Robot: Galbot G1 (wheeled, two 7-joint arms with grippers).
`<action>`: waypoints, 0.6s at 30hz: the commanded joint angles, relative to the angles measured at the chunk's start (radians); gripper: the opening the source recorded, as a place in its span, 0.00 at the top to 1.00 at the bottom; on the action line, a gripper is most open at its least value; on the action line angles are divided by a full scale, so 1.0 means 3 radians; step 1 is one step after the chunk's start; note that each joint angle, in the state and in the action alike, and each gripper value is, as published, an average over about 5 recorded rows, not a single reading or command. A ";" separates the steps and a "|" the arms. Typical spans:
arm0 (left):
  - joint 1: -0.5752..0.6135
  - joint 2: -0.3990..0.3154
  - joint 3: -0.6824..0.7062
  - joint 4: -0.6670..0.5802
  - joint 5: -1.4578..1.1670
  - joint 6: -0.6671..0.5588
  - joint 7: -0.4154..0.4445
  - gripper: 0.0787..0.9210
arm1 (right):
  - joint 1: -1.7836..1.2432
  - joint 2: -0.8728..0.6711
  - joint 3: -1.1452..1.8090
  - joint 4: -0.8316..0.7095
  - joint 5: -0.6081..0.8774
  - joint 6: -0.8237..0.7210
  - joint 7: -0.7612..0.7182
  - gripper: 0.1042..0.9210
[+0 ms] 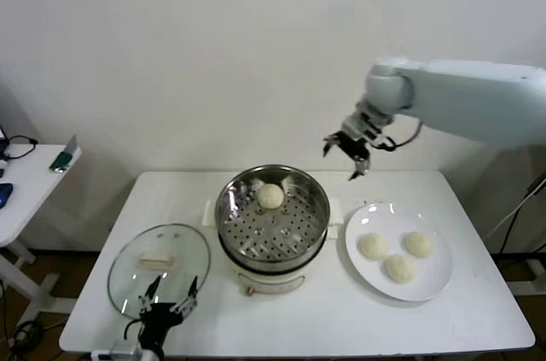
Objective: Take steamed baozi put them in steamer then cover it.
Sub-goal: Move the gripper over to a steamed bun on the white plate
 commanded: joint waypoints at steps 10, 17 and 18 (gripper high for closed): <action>-0.0003 -0.0018 -0.0036 0.0015 -0.0017 -0.0023 -0.0005 0.12 | -0.1135 -0.0930 0.0386 0.0234 0.0123 -0.1189 0.0284 0.12; 0.0005 -0.0043 -0.0039 0.0023 -0.0015 -0.0040 -0.0007 0.12 | -0.1801 -0.0667 0.0944 -0.0070 -0.0056 -0.1245 0.0339 0.12; 0.0007 -0.0044 -0.0042 0.0024 -0.0017 -0.0042 -0.0007 0.12 | -0.1860 -0.0629 0.0983 -0.0112 -0.0088 -0.1247 0.0348 0.12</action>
